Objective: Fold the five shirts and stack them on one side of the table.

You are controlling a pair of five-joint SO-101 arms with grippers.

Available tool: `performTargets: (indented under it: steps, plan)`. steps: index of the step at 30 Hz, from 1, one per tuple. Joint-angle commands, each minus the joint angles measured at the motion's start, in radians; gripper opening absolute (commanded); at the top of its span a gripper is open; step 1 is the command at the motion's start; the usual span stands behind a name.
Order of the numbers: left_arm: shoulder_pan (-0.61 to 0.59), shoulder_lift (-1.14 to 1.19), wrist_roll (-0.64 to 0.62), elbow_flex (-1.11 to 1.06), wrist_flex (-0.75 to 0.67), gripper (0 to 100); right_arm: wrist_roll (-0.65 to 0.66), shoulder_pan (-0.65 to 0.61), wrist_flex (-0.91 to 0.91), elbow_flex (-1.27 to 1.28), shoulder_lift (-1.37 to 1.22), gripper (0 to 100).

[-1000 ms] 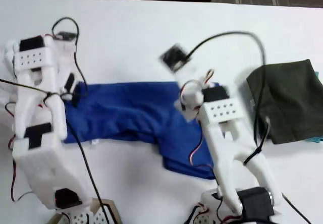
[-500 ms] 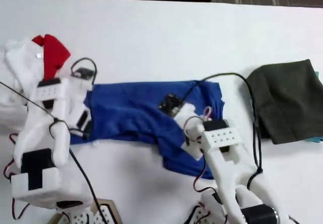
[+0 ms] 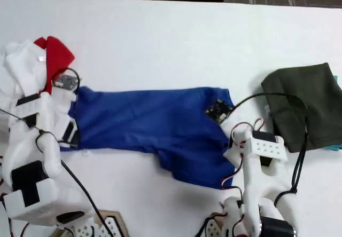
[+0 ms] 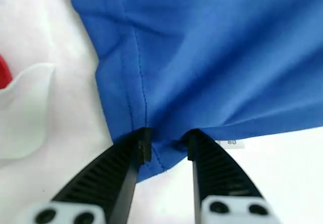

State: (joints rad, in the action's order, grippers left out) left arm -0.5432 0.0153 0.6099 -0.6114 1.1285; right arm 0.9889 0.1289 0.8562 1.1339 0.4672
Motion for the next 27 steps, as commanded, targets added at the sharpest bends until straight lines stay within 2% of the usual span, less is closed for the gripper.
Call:
performTargets:
  steps: [1, 6, 10, 14, 19, 23, 27]
  plan:
    - [0.028, -0.037, 0.0, 0.044, 0.014, 15, 0.011, 0.018, -0.005, -0.005, 0.048, 8.8]
    - [0.112, -0.04, -0.012, 0.062, 0.087, 15, -0.002, 0.013, 0.044, -0.117, 0.05, 8.8]
    - [0.126, -0.04, -0.1, 0.196, 0.18, 15, -0.147, 0.005, 0.099, -0.338, 0.044, 8.7]
    - [0.126, -0.04, -0.115, 0.378, 0.307, 15, -0.296, -0.11, 0.097, -0.52, -0.01, 8.7]
    - [0.126, -0.035, -0.143, 0.53, 0.413, 15, -0.374, -0.254, 0.07, -0.631, -0.28, 8.7]
    - [0.138, -0.032, -0.143, 0.507, 0.4, 15, -0.396, -0.248, 0.05, -0.729, -0.518, 8.7]
    - [0.157, -0.032, -0.143, 0.367, 0.27, 15, -0.396, -0.188, 0.059, -0.798, -0.636, 8.7]
